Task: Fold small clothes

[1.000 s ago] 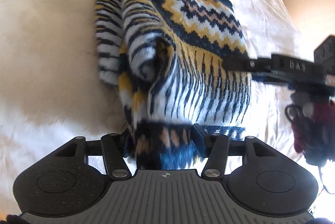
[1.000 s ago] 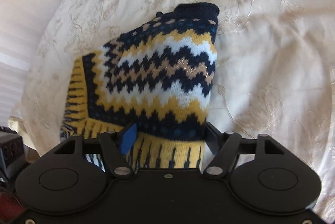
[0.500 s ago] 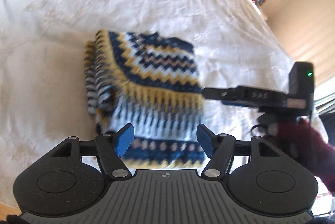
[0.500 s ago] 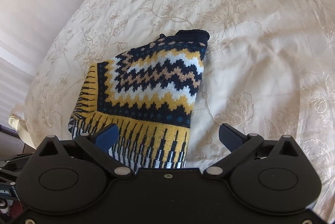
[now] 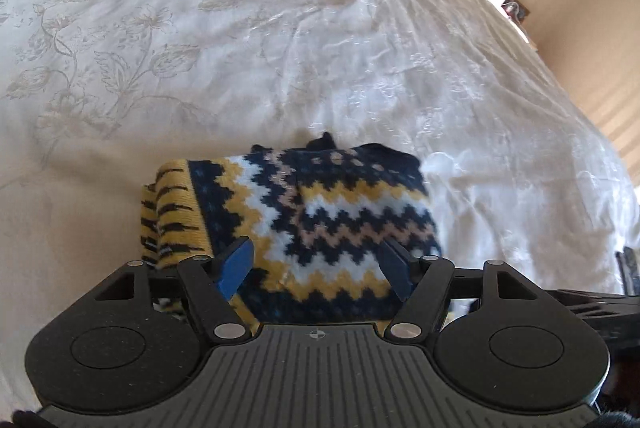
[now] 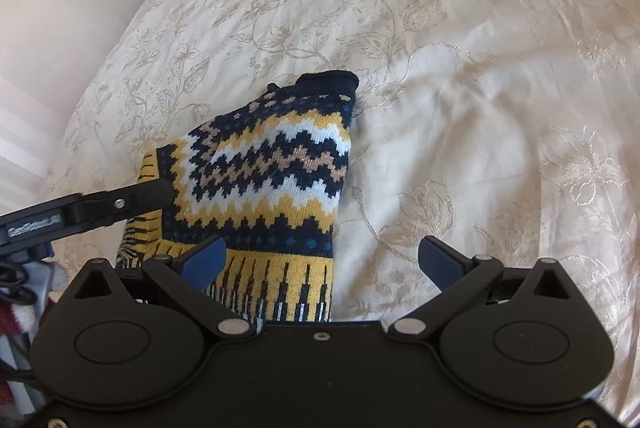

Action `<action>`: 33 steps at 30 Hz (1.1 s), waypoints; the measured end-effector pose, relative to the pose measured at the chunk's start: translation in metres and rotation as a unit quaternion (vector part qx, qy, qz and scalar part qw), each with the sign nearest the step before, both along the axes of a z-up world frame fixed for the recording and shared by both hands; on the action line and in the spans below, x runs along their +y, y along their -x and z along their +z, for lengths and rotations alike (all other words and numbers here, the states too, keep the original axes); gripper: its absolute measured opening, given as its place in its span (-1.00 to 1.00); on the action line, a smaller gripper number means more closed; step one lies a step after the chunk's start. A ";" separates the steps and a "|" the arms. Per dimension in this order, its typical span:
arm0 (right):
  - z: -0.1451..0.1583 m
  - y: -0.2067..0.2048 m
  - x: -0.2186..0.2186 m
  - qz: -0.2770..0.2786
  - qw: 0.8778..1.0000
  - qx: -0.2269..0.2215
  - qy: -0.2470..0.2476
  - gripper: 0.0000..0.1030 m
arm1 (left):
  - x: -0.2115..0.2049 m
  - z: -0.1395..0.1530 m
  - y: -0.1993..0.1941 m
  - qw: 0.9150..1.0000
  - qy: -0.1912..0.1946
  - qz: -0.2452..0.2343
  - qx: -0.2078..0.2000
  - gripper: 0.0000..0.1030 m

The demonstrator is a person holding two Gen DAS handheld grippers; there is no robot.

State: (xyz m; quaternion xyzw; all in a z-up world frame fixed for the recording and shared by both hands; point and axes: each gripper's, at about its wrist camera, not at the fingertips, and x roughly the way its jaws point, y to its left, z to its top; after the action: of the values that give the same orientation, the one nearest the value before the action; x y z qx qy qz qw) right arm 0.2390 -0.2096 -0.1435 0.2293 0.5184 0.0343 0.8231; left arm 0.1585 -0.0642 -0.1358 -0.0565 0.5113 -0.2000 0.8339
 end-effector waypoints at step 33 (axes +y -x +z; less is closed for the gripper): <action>-0.015 -0.024 0.037 0.012 0.990 -0.010 0.141 0.99 | 0.042 -0.036 0.007 0.998 -0.026 -0.035 0.037 0.33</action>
State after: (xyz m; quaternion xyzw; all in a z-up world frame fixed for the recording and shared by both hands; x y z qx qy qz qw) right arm 0.2634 -0.1730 -0.1588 0.1042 0.5127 -0.0265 0.8518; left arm 0.1514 -0.0221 -0.1718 -0.0242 0.5488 -0.2139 0.8078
